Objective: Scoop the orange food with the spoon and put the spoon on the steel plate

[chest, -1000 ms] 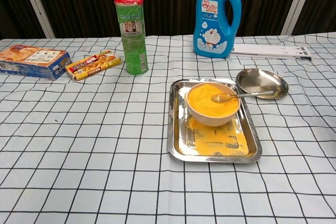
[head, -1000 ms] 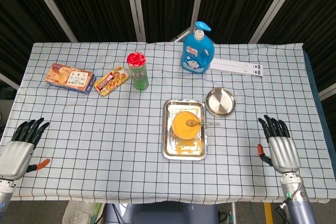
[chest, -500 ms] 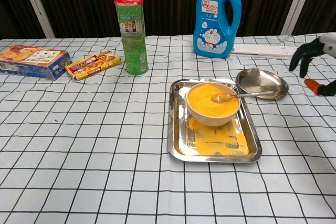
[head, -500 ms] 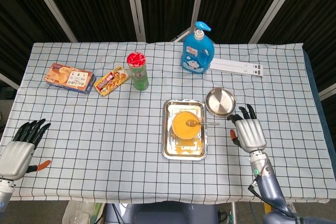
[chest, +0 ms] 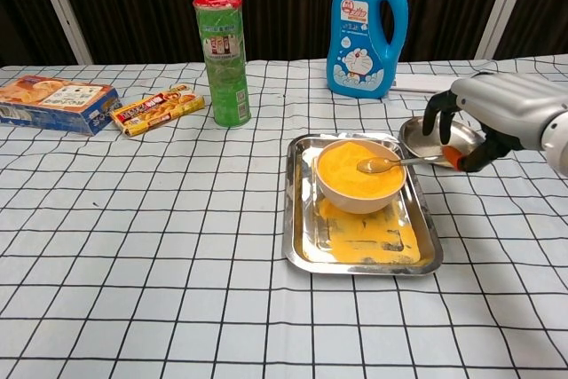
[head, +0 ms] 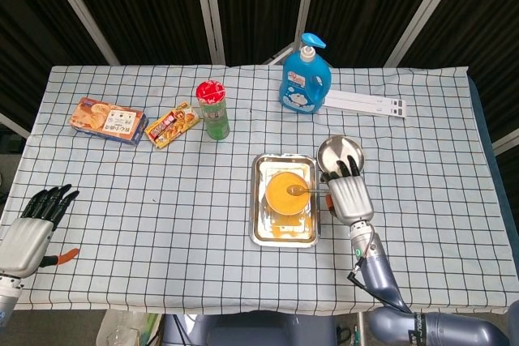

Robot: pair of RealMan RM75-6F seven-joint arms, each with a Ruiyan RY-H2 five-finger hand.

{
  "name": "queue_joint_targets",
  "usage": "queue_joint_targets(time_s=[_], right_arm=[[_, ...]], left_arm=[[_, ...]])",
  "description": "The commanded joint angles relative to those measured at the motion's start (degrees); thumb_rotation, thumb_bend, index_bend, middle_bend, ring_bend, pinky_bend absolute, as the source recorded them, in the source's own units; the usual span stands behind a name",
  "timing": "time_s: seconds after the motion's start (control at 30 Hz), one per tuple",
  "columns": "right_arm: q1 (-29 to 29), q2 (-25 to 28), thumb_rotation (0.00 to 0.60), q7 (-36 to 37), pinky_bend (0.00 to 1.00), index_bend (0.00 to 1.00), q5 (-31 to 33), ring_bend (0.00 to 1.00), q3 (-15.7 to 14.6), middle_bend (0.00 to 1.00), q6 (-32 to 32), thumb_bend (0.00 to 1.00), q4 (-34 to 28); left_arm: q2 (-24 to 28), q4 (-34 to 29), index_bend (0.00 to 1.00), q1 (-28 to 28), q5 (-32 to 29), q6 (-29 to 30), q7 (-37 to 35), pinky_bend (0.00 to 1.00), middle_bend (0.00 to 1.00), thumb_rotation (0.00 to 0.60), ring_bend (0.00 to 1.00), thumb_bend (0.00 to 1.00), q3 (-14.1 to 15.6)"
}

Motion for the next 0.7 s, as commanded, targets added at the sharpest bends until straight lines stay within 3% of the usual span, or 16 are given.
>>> queue_joint_targets(time_s=[0.03,0.7], right_arm=[[0.5,-0.7,0.6,-0.6,0.0,0.38,0.6,0.15,0.3,0.43,0.0,0.52,0.7],[2.9,-5.2,0.6,-1.6,0.0,0.39,2.3,0.16,0.5,0.43,-0.2,0.47,5.4]], left_arm=[[0.1,-0.1,0.0,0.0,0.0,-0.1,-0.2,0.0,0.0,0.6,0.0,0.0,0.0],[0.7,-0.8,0.0,-0.4,-0.8,-1.2,-0.6,0.0,0.0,0.6,0.0,0.0,0.1]])
